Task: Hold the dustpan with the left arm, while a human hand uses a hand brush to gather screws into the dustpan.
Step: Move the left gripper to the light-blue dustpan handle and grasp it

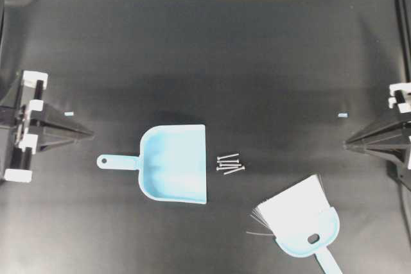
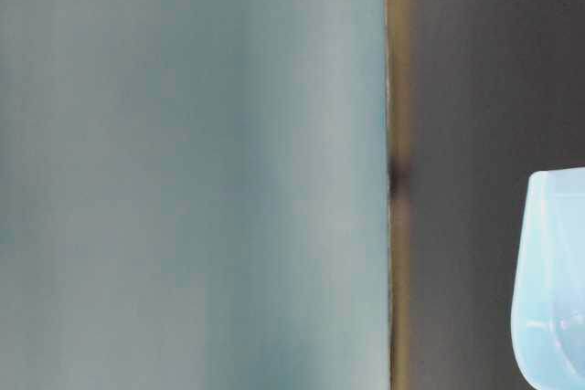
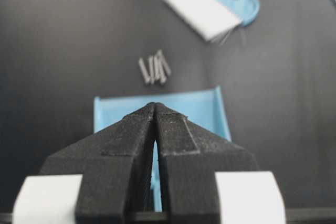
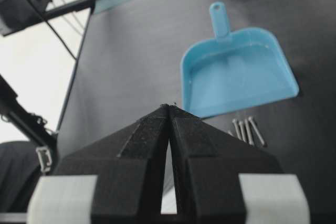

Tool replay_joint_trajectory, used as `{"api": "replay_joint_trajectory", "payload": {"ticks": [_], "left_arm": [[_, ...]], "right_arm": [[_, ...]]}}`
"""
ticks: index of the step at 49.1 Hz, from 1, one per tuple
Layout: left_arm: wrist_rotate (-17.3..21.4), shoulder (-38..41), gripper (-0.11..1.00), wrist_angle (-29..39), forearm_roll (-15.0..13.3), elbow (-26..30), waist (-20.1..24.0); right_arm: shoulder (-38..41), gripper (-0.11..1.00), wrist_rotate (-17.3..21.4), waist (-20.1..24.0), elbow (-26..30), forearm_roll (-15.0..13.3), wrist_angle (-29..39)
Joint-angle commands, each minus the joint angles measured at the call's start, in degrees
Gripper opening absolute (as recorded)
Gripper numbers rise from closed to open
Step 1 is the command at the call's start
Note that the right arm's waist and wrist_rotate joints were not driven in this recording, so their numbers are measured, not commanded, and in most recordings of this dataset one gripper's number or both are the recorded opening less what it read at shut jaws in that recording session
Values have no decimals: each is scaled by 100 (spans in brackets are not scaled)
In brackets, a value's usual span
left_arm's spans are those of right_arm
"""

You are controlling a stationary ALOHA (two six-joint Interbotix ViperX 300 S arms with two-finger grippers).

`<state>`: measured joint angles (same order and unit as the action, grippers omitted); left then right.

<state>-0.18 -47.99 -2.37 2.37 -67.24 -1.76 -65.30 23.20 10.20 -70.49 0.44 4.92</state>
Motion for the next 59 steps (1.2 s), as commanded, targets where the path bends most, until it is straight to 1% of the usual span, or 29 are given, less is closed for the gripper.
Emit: {"api": "replay_joint_trajectory", "payload": {"ticks": [1, 13, 16, 17, 20, 24, 28, 30, 32, 34, 37, 43, 46, 51, 59], "left_arm": [[9, 229, 0, -44, 26, 9, 53], [9, 1151, 1, -70, 18, 26, 167], [0, 1380, 6, -79, 26, 35, 176], [-26, 1459, 9, -79, 18, 44, 185], [-44, 1688, 26, -114, 18, 35, 211], [-44, 1995, 51, -246, 26, 44, 202], [-44, 2294, 74, -448, 18, 44, 193], [-44, 2479, 83, -606, 18, 44, 193], [-62, 2681, 88, -765, 26, 53, 193], [-79, 2883, 89, -923, 18, 79, 193], [-141, 3173, 86, -1081, 18, 158, 211], [-360, 3691, 87, -1063, 18, 396, 255], [-483, 3964, 88, -1046, 26, 527, 202], [-527, 4307, 88, -1046, 18, 686, 70], [-554, 4720, 88, -1046, 18, 782, 35]], "right_arm": [[-255, 0, 0, 0, -211, 35, -176], [-659, 0, -9, 0, -967, 35, -290], [-703, 0, 0, 0, -1090, 35, -308], [-712, 0, -9, 0, -1116, 35, -299], [-756, 0, -9, 0, -1169, 35, -281], [-826, 0, 0, 0, -1195, 44, -246], [-896, 0, 0, 0, -1204, 35, -44], [-932, 0, -9, 0, -1230, 44, 35], [-949, 0, 0, 0, -1248, 35, 88], [-967, 0, -9, 0, -1274, 35, 132], [-976, 0, -9, 0, -1327, 62, 158], [-976, 0, -9, 0, -1389, 114, 158], [-976, 0, -9, 0, -1441, 114, 141], [-984, 0, -9, 0, -1477, 114, 70], [-1028, 0, -9, 0, -1538, 97, 18]]}}
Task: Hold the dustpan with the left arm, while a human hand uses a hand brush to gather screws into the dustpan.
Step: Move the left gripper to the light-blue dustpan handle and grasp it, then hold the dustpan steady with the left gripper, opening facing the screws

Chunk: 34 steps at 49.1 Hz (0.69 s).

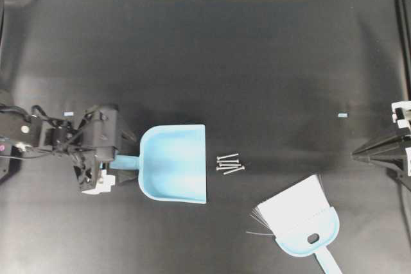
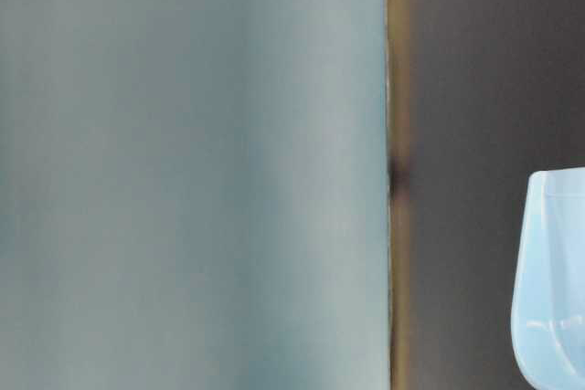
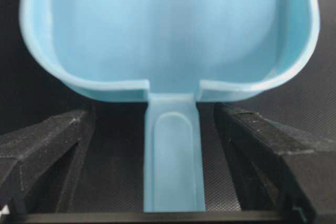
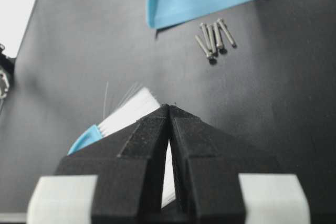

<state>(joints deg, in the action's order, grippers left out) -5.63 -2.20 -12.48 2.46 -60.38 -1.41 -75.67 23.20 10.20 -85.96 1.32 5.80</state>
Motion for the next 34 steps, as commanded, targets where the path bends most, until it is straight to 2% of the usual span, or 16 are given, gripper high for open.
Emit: {"api": "replay_joint_trajectory", "payload": {"ticks": [1, 16, 21, 24, 32, 34], "left_arm": [[-9, 158, 88, -35, 9, 105, 0], [-26, 237, 87, 0, 9, 220, -9], [-26, 246, 82, 88, 18, 229, -35], [-26, 246, 74, 132, 18, 237, -44], [-9, 193, 31, 193, 9, 237, -97], [-9, 158, 28, 193, 9, 237, -97]], "right_arm": [[0, 0, 0, 0, 9, 9, -70], [-114, 0, -9, 0, -9, 0, -53], [-114, 0, -9, 0, -9, 0, -44], [-123, 0, -9, 0, -9, 0, -53], [-176, 0, -9, 0, -9, 0, -44], [-202, 0, 0, 0, -9, 0, -35]]}}
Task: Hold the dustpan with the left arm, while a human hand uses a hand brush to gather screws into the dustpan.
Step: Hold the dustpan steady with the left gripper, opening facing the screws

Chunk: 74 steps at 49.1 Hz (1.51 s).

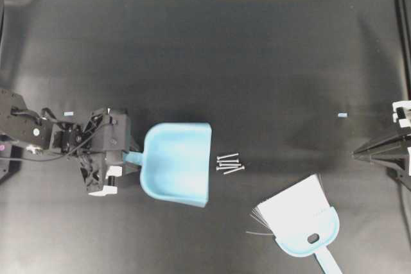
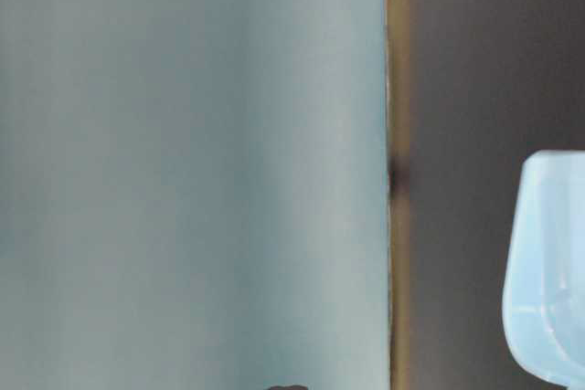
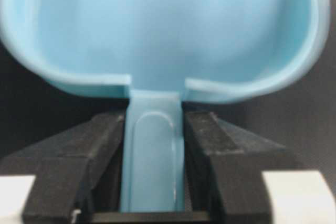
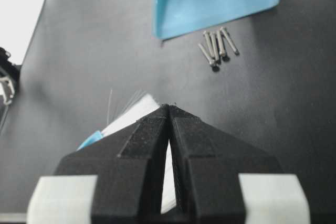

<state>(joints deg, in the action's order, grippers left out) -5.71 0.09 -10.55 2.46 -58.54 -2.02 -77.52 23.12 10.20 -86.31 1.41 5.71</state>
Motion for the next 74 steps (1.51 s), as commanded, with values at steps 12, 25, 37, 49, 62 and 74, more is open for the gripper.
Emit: {"api": "replay_joint_trajectory", "payload": {"ticks": [12, 25, 37, 49, 62, 74], "left_arm": [[9, -545, 29, -44, 9, -132, -44], [-9, -1652, 29, 598, 9, -105, -44], [-44, -2566, 29, 1248, 9, -88, -9], [-404, -2628, 29, 940, 9, -413, 62], [-422, -2452, 29, 492, 18, -598, 62], [-439, -2276, 29, 580, 9, -589, 53]], "right_arm": [[-202, 0, 0, 0, 26, -9, 97], [-369, 0, 9, 0, 26, -9, 176], [-422, 0, 9, 0, 26, -9, 211], [-439, 0, 9, 0, 26, -18, 211], [-439, 0, 0, 0, 26, -9, 220], [-439, 0, 0, 0, 26, -9, 220]]}}
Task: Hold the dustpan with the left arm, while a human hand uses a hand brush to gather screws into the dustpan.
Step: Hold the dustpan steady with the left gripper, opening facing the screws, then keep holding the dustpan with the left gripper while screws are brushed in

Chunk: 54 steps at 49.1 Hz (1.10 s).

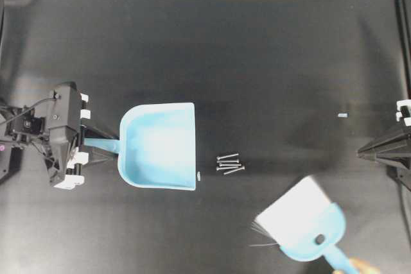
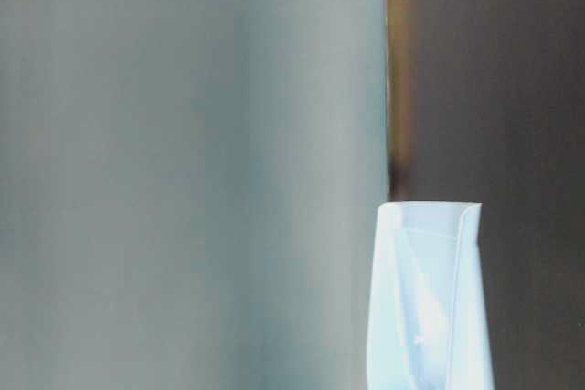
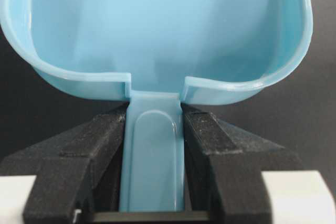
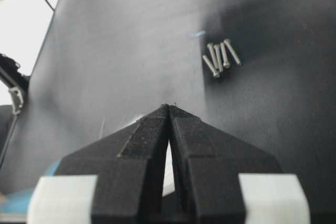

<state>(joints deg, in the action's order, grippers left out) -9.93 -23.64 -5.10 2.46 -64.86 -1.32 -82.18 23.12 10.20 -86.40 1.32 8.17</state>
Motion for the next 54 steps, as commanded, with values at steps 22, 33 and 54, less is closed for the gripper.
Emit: {"api": "replay_joint_trajectory", "payload": {"ticks": [22, 33, 54], "left_arm": [[-18, 1055, 29, 861, 9, 650, -9], [-9, 1318, 29, 844, 9, 756, 9], [-18, 1898, 29, 879, 9, 1028, 62]], "right_arm": [[18, 0, 0, 0, 35, -9, -35], [9, 0, 9, 0, 35, 0, -35], [9, 0, 0, 0, 35, 0, -26]]}}
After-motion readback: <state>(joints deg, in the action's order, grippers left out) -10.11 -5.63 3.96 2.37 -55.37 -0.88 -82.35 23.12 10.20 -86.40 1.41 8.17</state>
